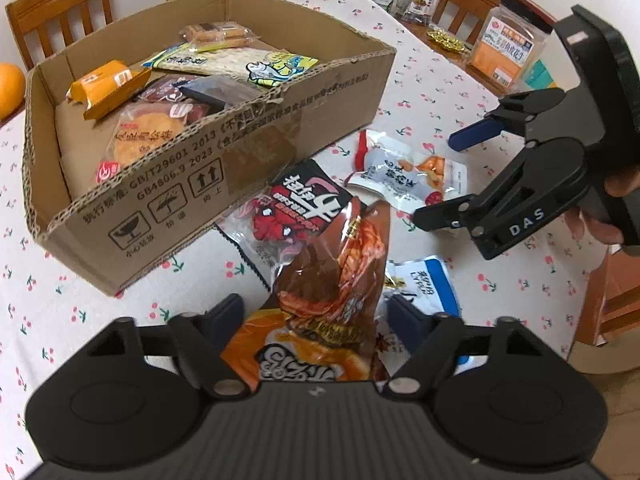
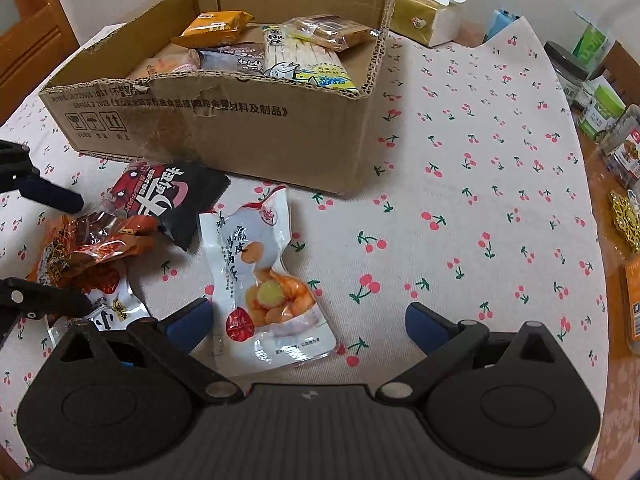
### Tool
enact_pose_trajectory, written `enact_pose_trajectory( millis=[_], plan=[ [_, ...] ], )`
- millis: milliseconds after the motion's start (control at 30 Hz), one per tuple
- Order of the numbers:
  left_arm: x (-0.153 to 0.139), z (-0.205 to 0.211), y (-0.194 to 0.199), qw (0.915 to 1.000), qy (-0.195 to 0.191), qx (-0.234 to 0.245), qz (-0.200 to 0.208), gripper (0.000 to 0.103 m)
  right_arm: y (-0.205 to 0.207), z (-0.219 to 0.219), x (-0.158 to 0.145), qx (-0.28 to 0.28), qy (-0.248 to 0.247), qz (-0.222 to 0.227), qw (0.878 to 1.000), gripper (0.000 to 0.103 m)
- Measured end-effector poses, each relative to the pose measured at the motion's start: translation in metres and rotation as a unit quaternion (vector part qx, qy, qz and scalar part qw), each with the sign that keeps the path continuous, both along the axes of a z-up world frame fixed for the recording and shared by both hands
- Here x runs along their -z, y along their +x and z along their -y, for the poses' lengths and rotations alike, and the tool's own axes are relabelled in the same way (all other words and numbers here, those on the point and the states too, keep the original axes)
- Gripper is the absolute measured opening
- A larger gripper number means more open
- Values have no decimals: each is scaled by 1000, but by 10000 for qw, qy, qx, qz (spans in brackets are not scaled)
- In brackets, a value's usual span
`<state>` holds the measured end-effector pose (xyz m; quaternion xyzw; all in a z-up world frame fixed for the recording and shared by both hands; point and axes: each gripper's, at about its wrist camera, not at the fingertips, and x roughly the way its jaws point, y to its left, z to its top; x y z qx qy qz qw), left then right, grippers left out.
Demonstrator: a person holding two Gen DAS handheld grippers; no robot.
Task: Organize snacks
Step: 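Withdraw both tools from the box toward the remaining snack packs, then grasp the brown spicy snack bag with the left tool while the right tool grasps the clear quail-egg pack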
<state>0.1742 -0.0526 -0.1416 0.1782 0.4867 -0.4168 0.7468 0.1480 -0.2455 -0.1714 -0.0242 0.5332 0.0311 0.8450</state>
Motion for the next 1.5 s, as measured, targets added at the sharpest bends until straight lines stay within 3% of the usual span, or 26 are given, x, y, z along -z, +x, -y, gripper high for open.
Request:
enact_pose_trajectory(
  millis=[333,733,800,900,1033,1167,1300,1367,1500],
  plan=[
    [-4,-16,-23,9996,102,-161,-210,65,1,0,0,-119,6,53,9999,103],
    [-2,-2,-16,9988,292,381,-47,65,0,1,0,-242,14,114,9996,103],
    [-3,-2,-17,9987,295,406,-40,57,0,1,0,-262,14,126,9996,103],
    [-4,-5,-18,9989,281,358,-66,57,3,0,0,-276,4,80,9996,103],
    [-7,-17,-20,9995,303,-9,21,57,3,-6,-3,-414,-209,199,9987,103],
    [-11,-39,-17,9971,208,-738,-33,57,4,-13,-8,-587,-204,332,9975,103],
    [-10,-61,-13,9865,164,-1627,-35,57,8,-23,-7,-727,-279,374,9963,102],
    [-9,-67,-12,9806,155,-1952,-24,57,10,-29,-6,-801,-360,374,9954,95],
    [-4,-73,-12,9757,149,-2182,-110,57,12,-32,-7,-880,-311,392,9949,89]
  ],
)
